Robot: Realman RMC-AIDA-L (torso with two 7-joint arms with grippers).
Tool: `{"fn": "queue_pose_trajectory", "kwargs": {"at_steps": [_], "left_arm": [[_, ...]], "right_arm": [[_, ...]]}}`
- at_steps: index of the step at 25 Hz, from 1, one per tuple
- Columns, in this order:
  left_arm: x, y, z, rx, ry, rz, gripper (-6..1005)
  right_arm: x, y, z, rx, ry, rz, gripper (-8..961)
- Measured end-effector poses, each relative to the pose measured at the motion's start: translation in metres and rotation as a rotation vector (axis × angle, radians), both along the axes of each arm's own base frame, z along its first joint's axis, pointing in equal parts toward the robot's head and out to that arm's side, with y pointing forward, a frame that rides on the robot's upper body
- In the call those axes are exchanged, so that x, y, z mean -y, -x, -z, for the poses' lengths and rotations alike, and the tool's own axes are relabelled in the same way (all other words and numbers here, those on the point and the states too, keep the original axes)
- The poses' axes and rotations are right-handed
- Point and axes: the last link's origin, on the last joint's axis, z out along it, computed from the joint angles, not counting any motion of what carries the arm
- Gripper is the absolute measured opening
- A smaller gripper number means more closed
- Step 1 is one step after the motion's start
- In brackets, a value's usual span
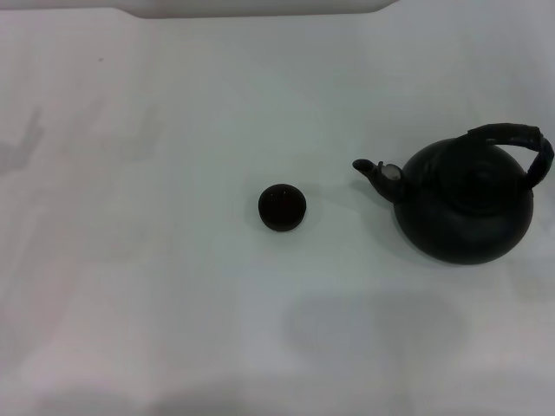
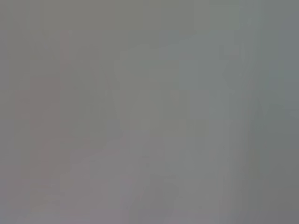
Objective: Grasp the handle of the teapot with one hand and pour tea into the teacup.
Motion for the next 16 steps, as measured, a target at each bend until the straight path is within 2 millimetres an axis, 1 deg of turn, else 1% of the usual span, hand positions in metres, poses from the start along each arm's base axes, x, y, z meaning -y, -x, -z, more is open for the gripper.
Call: {"fn": "queue_pose_trajectory", "kwargs": {"at_steps": [7,11,16], "left_arm": [[-0.003,-0.004,0.014,0.053,0.018,0.0,760],[-0.007,-0.003,0.021,0.105,0.003,-0.028,760],[-0.015,-0.003,0.023,0.102,0.005,-0.047,760]], "right_arm": [[-0.008,-0.004,-0.001,0.018,0.008,0.035,876],[-0.016,-0.01,0.0,0.03,0.023,0.089,876],[-0.027,-0.016,-0.002,0.069,0.026,0.146,876]]}}
